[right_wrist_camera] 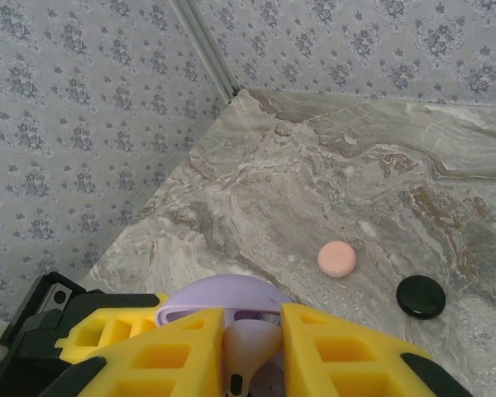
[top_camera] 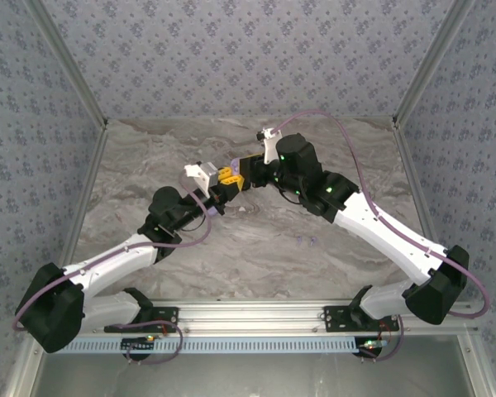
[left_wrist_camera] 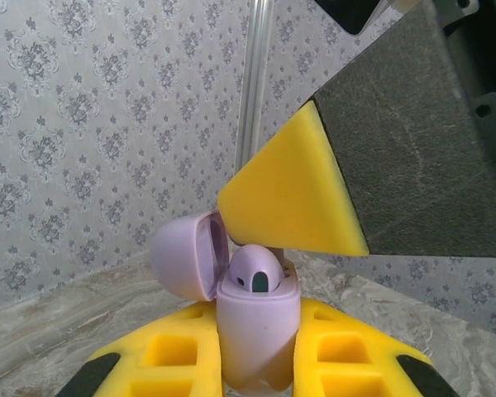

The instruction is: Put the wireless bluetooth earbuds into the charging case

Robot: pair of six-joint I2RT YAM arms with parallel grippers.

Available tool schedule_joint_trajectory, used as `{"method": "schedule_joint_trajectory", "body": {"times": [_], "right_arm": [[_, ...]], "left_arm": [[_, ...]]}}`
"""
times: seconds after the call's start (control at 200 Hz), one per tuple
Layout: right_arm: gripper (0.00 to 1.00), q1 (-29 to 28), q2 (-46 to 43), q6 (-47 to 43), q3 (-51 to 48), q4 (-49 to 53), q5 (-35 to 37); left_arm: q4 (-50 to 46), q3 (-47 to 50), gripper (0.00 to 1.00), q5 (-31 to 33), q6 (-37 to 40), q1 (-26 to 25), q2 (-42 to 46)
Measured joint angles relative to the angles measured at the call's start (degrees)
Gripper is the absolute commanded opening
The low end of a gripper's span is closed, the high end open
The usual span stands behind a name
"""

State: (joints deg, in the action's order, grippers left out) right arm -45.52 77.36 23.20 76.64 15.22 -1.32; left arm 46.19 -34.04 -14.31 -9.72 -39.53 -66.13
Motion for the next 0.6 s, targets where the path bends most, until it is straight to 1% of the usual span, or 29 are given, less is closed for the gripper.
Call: {"method": "schedule_joint_trajectory", "body": {"times": [0.035,0.1,0.22,0.315,0.405,0.415,0.425,0.6], "right_arm": [[0.32,0.0,0.0,0.0,0.0,0.0,0.0],[0.4,0.2,0.0,0.1,0.1,0.3,-0.2],[0.58,1.2,0.0,-0.9,1.4,2.3,-1.5],[0.71,2.9,-0.5,-2.4,3.2,4.1,-4.1],[0.92,6.3,-2.5,-3.4,3.9,4.9,-7.4],[0.97,6.8,-2.8,-4.0,3.9,5.0,-7.9],[0.99,7.3,-3.1,-3.8,3.9,5.1,-8.2],[1.0,15.8,-7.8,-5.0,3.0,5.7,-17.6]], "left_arm": [[0.0,0.0,0.0,0.0,0.0,0.0,0.0],[0.0,0.0,0.0,0.0,0.0,0.0,0.0],[0.3,0.0,0.0,0.0,0.0,0.0,0.0],[0.5,0.0,0.0,-0.1,0.0,0.0,0.0],[0.6,0.0,0.0,-0.6,0.0,0.0,0.0],[0.6,0.0,0.0,-0.7,0.0,0.0,0.0],[0.6,0.0,0.0,-0.8,0.0,0.0,0.0],[1.0,0.0,0.0,-3.4,0.0,0.0,0.0]]}}
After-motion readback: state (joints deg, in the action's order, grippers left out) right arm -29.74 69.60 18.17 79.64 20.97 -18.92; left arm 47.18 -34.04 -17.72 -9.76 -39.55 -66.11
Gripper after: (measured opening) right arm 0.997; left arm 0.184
